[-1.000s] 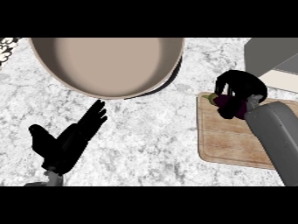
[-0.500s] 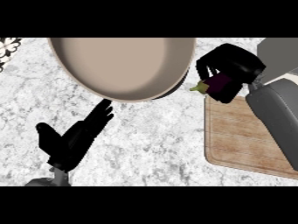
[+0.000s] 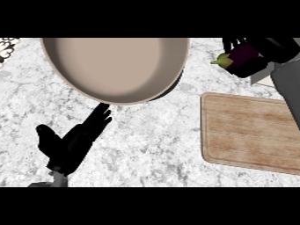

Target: Pick the eggplant from the cutting board and place it in the pot

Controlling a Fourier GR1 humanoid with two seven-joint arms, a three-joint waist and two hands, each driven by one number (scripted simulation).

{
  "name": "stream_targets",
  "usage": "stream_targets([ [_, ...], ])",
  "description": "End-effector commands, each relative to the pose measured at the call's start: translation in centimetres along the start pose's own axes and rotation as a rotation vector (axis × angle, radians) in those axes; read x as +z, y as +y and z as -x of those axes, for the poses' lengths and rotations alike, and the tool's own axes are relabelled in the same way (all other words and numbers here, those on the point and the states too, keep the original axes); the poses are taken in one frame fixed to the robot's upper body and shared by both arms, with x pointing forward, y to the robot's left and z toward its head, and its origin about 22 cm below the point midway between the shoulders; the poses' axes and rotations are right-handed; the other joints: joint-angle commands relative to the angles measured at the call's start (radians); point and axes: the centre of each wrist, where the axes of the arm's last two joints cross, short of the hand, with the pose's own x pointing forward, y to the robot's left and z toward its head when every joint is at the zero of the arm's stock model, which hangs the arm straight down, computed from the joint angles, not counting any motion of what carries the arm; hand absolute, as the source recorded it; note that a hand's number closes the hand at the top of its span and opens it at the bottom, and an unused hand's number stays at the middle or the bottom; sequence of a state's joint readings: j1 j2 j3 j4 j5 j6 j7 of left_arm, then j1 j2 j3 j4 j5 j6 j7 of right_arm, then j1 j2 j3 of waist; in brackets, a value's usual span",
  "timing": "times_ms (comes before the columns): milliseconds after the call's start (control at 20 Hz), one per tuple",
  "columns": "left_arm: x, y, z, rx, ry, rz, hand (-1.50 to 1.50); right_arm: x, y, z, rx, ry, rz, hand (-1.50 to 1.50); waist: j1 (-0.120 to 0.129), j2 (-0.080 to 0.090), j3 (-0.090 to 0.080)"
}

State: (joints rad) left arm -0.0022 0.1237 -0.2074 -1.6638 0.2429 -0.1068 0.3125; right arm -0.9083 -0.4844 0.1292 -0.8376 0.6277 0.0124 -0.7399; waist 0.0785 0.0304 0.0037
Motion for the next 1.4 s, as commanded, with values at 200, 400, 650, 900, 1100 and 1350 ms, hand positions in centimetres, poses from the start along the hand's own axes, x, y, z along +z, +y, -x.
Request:
stream_targets([
  [200, -0.7, 0.1, 0.3, 0.007, -0.01, -0.025, 0.0, -0.9, -5.7, 2.2, -0.105, -0.262, 0.234, 1.5, -0.039, -0.015, -0.003],
  [400, 0.0, 1.6, 0.6, 0.013, -0.02, -0.046, 0.0, -1.8, -8.7, 2.2, -0.27, -0.341, 0.249, 1.5, -0.044, -0.019, -0.003],
  [650, -1.1, 2.1, -1.0, 0.008, -0.015, -0.034, 0.0, -5.7, -9.4, 0.2, -0.343, -0.363, 0.211, 1.5, -0.062, -0.024, -0.004],
  [900, 0.6, 1.9, -0.4, 0.001, -0.018, -0.063, 0.0, -9.9, -7.9, -3.0, -0.359, -0.376, 0.165, 1.5, -0.065, -0.03, -0.004],
  [1100, -0.9, 1.0, -1.2, 0.0, -0.035, -0.034, 0.0, -14.7, -9.7, -6.4, -0.348, -0.352, 0.151, 1.5, -0.051, -0.024, -0.005],
  [1350, -0.7, 0.7, 0.3, 0.027, -0.021, -0.045, 0.0, -18.3, -6.9, -10.2, -0.341, -0.416, 0.107, 1.5, -0.049, -0.023, -0.005],
])
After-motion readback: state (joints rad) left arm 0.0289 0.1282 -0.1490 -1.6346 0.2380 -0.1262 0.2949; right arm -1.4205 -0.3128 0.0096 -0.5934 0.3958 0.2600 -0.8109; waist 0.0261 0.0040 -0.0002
